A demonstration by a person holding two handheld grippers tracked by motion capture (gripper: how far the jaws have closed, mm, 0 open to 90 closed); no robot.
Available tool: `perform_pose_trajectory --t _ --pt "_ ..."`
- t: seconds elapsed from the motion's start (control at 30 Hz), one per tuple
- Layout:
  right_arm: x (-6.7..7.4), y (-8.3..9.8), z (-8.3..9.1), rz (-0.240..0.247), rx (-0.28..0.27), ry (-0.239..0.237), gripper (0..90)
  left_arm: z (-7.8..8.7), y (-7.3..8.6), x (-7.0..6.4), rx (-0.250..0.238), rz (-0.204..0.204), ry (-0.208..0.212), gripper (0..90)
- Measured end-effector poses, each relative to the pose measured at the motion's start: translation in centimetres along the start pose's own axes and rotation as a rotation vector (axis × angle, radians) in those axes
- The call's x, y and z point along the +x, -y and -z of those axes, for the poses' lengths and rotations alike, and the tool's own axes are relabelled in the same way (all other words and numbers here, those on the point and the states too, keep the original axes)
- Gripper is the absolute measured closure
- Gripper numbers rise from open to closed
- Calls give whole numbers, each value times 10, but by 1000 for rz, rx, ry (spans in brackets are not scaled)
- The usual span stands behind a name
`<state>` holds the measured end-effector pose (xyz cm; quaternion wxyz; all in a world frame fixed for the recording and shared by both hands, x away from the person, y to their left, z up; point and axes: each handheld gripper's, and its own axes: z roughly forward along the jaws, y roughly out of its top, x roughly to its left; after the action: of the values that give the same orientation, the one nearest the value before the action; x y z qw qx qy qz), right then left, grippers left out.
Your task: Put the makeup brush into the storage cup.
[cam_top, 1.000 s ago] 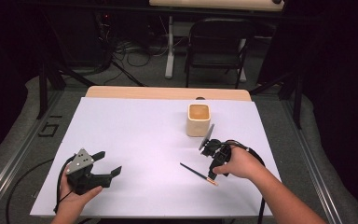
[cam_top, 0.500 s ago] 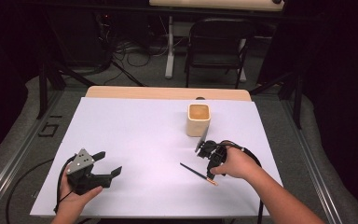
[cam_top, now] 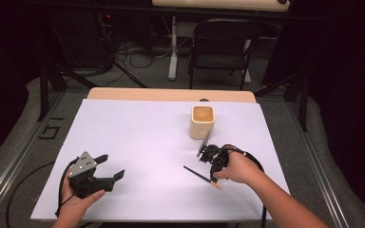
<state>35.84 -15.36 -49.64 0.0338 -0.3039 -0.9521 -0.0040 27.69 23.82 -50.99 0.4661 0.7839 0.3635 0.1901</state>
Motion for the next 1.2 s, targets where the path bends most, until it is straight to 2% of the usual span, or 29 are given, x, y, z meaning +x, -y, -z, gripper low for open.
perform_pose_trajectory --t 0.13,0.33,0.47,0.5,0.77,0.83,0.9,1.2 --pt "2 -1 -6 11 15 -1 764 0 0 0 2 -1 1 160" --pt "4 -1 -14 9 -1 -12 768 0 0 0 2 -1 2 160" --pt "5 -1 -17 9 9 -3 770 -1 0 0 5 -1 3 160" --pt "5 -1 -19 9 -4 -2 770 -1 0 0 4 1 3 160" --pt "6 -3 -22 28 25 14 781 -1 0 0 4 2 4 160" --pt "6 -3 -23 21 13 7 786 -1 0 0 4 0 3 160" --pt "6 -3 -23 29 25 21 794 -1 0 0 4 1 4 160" --pt "7 -2 -29 28 25 12 824 -2 1 -1 5 1 4 160"
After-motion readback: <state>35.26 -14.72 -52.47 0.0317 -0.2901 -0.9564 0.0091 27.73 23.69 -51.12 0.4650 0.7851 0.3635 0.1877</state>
